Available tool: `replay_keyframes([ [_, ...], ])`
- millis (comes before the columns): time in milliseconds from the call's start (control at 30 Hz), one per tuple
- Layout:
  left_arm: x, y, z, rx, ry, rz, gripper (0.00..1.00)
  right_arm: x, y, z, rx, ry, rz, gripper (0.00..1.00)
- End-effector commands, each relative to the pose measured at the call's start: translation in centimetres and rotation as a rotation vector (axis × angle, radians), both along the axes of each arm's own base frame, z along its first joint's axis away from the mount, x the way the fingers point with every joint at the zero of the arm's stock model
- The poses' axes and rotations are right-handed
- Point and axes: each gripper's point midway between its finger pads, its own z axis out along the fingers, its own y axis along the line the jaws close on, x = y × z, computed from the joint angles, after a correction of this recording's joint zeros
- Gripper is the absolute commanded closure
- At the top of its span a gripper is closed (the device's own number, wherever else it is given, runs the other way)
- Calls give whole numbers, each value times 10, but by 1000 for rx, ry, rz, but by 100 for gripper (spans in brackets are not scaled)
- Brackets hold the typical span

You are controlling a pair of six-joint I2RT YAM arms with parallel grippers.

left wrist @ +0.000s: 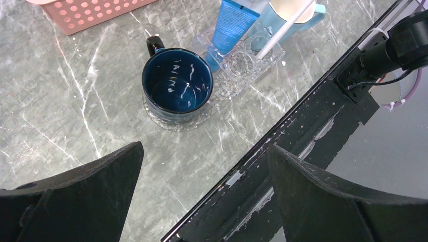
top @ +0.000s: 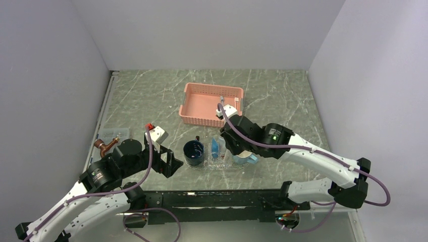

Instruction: Prepare toiletry sets of a toothbrush and toothpaste on the tray

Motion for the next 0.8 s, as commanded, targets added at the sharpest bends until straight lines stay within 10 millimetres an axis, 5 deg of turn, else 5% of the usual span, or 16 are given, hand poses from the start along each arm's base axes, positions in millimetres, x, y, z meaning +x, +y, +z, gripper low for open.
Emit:
replay_keyframes([
  [0,2,-4,6,-30,-18,-1,1,6,8,4,67,-39,-34,100],
  [767,2,-3,7,-32,-21,3,1,6,10,-22,132,-79,-78,100],
])
